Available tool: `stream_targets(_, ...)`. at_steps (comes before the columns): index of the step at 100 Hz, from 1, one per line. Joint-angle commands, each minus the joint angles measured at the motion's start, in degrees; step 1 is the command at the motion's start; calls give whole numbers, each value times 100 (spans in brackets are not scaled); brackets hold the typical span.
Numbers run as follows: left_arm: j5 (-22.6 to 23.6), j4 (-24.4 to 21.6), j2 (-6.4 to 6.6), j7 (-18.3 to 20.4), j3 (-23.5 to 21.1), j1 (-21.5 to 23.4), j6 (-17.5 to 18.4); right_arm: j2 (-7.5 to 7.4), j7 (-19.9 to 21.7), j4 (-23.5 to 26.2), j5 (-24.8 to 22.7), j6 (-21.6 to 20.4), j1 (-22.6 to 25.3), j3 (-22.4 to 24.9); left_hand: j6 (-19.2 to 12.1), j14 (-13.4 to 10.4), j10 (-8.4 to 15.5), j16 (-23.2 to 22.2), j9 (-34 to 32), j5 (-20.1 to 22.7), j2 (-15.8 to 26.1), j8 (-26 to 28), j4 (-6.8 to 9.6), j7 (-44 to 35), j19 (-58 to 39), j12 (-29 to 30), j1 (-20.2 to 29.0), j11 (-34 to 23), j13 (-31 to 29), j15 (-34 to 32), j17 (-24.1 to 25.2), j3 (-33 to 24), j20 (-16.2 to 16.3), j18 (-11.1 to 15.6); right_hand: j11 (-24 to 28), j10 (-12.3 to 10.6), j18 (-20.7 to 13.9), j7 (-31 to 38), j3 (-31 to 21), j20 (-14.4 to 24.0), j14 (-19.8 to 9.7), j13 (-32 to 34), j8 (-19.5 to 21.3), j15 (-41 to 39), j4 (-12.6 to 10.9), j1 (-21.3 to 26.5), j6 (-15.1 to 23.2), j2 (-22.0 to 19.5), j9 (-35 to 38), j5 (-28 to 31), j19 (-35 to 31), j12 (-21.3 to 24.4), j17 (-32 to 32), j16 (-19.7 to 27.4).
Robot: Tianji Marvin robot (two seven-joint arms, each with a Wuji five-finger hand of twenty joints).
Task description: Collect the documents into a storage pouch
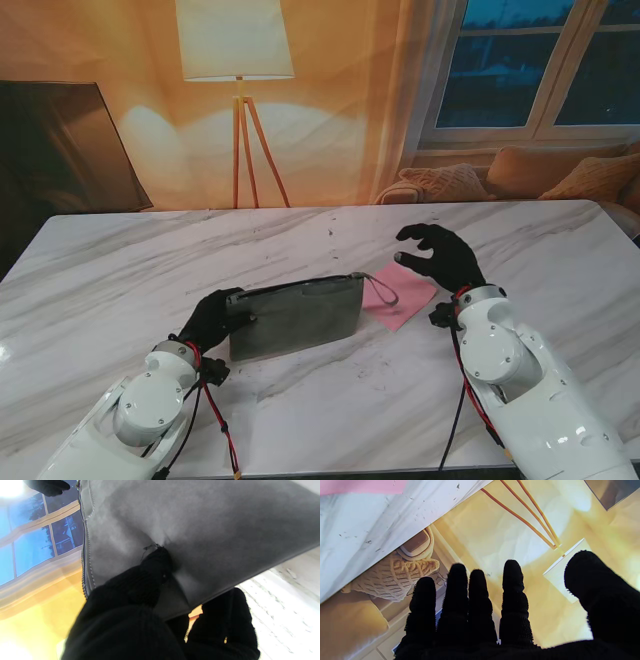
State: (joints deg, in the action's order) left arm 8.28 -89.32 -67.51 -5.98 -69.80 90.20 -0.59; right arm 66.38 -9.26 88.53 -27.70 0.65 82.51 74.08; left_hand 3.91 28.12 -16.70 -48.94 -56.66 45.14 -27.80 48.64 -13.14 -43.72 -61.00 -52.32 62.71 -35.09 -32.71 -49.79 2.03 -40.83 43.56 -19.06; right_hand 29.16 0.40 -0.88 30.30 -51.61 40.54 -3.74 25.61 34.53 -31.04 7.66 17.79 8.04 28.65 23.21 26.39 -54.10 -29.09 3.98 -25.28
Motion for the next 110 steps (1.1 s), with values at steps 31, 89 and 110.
stream_targets(31,-55,60,-12,112,19,-21,157,-58,581,-224,392,15,-163,-643,-326,110,190,18,-185,869,687,834,285,-1613,-159,-206,544,-437,-25,77,67,-133,51,157,-655,-394,-392,-600,-338,-93,-289,-653,-490,1318,-21,155,-44,771,-573,-950,1997,710,-121,806)
stream_targets(89,-148,170,-32,149,186,-162,64,63,513,-652,810,74,-377,-1442,-359,20,287,118,-148,823,687,760,264,-1516,-160,-58,576,-259,-4,212,67,-81,49,157,998,93,257,541,-1448,828,-37,1832,-285,-2086,62,785,84,1060,1677,771,-1480,-510,1406,-879)
stream_targets(110,-260,253,-48,208,334,-325,12,127,160,-804,692,-98,-393,-1502,-280,-137,320,409,-99,625,685,20,253,-1063,-161,310,562,156,70,461,67,29,48,157,1400,172,218,2712,-1535,758,-152,2953,-1620,-3613,874,1817,432,1245,3199,2366,-3151,-1001,2409,-1222)
